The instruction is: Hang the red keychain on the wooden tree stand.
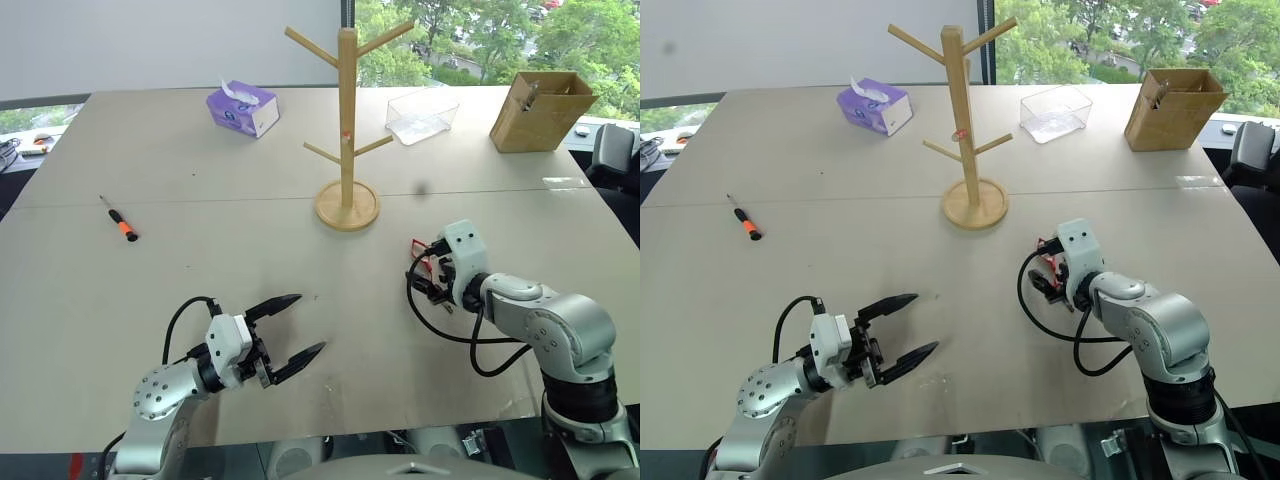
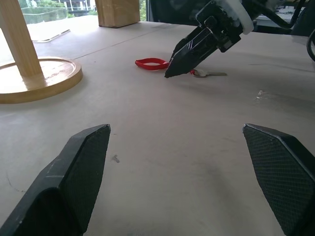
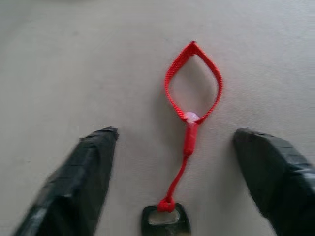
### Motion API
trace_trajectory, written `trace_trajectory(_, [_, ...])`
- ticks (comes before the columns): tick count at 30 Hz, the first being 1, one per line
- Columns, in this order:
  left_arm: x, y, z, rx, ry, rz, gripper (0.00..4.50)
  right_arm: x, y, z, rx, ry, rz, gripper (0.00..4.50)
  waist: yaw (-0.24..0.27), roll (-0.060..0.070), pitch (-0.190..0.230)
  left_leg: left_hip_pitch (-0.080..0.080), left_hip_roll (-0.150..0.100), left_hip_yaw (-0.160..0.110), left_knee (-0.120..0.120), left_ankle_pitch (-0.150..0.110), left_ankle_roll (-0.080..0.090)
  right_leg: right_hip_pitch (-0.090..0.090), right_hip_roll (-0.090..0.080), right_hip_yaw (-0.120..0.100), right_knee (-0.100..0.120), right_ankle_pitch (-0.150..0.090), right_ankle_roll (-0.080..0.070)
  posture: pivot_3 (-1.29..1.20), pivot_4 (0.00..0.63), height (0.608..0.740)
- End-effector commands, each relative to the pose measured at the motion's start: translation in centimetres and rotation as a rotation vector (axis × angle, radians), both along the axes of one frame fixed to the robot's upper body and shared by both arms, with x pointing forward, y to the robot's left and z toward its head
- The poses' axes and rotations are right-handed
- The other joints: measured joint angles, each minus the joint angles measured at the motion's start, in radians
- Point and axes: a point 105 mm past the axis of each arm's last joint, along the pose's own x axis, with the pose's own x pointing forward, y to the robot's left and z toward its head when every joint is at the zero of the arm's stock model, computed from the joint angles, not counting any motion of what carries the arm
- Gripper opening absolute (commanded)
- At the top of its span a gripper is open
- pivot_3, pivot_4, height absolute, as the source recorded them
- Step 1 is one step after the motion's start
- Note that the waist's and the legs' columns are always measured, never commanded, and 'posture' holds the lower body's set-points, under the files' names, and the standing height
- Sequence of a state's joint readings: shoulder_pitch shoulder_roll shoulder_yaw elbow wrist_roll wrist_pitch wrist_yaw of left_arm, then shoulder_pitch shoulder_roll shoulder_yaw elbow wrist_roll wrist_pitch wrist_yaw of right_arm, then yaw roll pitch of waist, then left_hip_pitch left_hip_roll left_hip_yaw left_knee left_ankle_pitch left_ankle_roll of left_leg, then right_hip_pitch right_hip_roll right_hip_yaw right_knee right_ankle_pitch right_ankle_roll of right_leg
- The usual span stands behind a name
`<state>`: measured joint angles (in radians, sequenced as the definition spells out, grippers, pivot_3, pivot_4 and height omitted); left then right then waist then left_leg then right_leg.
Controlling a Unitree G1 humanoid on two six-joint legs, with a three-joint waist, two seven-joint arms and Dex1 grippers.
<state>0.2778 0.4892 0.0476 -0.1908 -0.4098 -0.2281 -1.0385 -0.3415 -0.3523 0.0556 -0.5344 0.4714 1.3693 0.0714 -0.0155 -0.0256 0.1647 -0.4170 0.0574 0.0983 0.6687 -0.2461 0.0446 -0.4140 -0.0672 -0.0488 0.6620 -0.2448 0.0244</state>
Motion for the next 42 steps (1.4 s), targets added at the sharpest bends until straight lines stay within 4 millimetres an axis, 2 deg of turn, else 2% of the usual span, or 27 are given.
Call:
trace_trajectory(1, [0.1,-0.1,0.4,0.001,-0.030,0.006,4.50,-0.2,0.7,-0.6,-0.014,0.037,0.040,2.16,-0.001,0.000,0.000,0.000,0.000,0.000,0.000,0.000,0.000,0.000,0.000,0.000,0.000,0.000,0.000,0.00,0.150,0.740])
trace_trajectory(5, [0.3,0.0,0.5,0.002,-0.035,0.019,4.50,-0.4,0.9,-1.1,-0.036,0.055,0.063,0.31,-0.001,0.000,-0.001,0.000,0.000,0.000,0.000,0.000,0.000,0.000,0.000,0.000,0.000,0.000,0.000,0.00,0.150,0.740])
trace_trajectory(6, [0.3,0.0,0.5,0.002,-0.036,0.020,4.50,-0.4,0.9,-1.1,-0.039,0.057,0.067,0.01,-0.001,-0.001,-0.001,0.000,0.000,0.000,-0.001,0.000,0.000,0.000,0.000,0.000,0.000,0.000,0.000,0.00,0.150,0.740])
trace_trajectory(13, [0.4,-0.1,0.7,-0.015,-0.034,0.036,4.50,-0.1,1.1,-0.4,-0.013,0.018,0.085,0.01,-0.001,-0.001,-0.001,0.000,0.000,0.000,-0.001,0.000,0.000,0.000,-0.001,-0.001,-0.001,-0.001,-0.001,0.00,0.150,0.740])
trace_trajectory(16, [1.0,-0.2,1.8,-0.041,-0.043,0.049,4.50,0.3,1.3,1.8,0.052,-0.091,0.134,0.01,0.000,0.000,0.000,0.000,0.000,0.000,-0.001,0.000,0.000,0.000,-0.001,-0.001,-0.001,-0.001,-0.001,0.00,0.150,0.740])
trace_trajectory(18, [2.0,-0.2,4.3,-0.090,-0.055,0.048,4.50,0.4,1.8,6.3,0.068,-0.338,0.289,0.01,0.004,0.002,0.003,-0.001,0.000,0.000,-0.001,0.000,0.000,0.000,-0.001,-0.001,-0.001,-0.001,-0.001,0.00,0.150,0.740])
trace_trajectory(20, [2.7,-0.2,6.8,-0.121,-0.074,0.044,4.50,-0.3,2.2,8.9,0.050,-0.481,0.425,0.01,0.008,0.003,0.004,-0.004,-0.001,-0.003,0.000,0.000,0.000,-0.001,-0.002,-0.003,-0.001,0.001,0.002,0.00,0.150,0.740])
trace_trajectory(25, [4.9,0.7,12.5,-0.128,-0.096,0.050,4.50,-0.6,2.3,12.5,-0.041,-0.730,0.605,0.01,0.002,0.003,0.005,-0.005,-0.001,-0.007,0.001,0.000,0.000,0.000,0.001,-0.005,-0.002,-0.001,0.006,0.00,0.150,0.740])
trace_trajectory(27, [5.4,1.0,13.9,-0.116,-0.108,0.055,4.50,-0.3,2.5,13.5,-0.073,-0.796,0.633,0.01,-0.002,0.003,0.005,-0.003,-0.001,-0.005,0.000,0.000,0.000,0.000,0.002,-0.004,-0.002,-0.001,0.005,0.00,0.150,0.740])
trace_trajectory(31, [6.4,1.7,16.3,-0.108,-0.126,0.079,4.50,1.5,3.3,16.0,-0.106,-0.880,0.607,0.01,0.001,0.002,0.008,-0.003,-0.001,-0.004,0.000,0.001,-0.001,0.000,0.003,-0.003,-0.002,0.001,0.003,0.00,0.150,0.740])
trace_trajectory(36, [6.8,1.9,16.6,-0.103,-0.106,0.093,4.50,2.9,4.5,18.0,-0.100,-0.961,0.581,0.01,0.003,0.002,0.008,-0.002,-0.001,-0.003,0.000,0.004,-0.006,0.000,0.003,-0.002,-0.002,0.001,0.002,0.00,0.150,0.740])
trace_trajectory(42, [6.9,2.1,16.1,-0.091,-0.085,0.107,4.50,3.1,6.3,18.1,-0.089,-0.989,0.624,0.01,0.003,0.002,0.008,-0.003,-0.001,-0.002,0.000,0.004,-0.006,-0.001,0.002,-0.002,-0.002,0.001,0.002,0.00,0.150,0.740])
